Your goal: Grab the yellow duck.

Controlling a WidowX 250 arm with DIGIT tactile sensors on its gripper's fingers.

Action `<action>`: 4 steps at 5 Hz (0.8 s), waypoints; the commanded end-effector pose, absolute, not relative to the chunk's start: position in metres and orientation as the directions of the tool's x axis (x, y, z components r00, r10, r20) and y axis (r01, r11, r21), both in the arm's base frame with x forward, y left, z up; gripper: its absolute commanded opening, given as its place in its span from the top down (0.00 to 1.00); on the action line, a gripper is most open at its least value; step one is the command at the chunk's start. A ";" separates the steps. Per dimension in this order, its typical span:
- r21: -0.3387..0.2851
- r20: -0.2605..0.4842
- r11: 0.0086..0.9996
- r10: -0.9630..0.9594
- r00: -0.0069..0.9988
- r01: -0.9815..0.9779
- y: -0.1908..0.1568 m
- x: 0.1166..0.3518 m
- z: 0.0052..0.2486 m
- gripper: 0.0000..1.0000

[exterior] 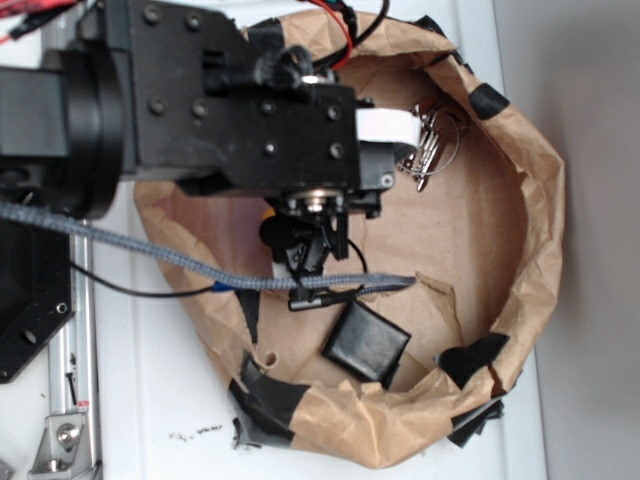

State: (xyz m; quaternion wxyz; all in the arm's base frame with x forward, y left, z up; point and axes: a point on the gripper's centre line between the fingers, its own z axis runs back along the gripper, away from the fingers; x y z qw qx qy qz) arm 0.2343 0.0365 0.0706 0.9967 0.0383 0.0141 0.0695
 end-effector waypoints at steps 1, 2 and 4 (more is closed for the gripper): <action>0.039 -0.042 0.995 0.096 0.995 -0.094 0.012 0.238 0.031 0.00; 0.021 -0.048 0.996 0.090 0.995 -0.089 0.014 0.231 0.024 1.00; 0.087 -0.094 0.995 0.058 0.994 -0.050 0.024 0.229 0.062 1.00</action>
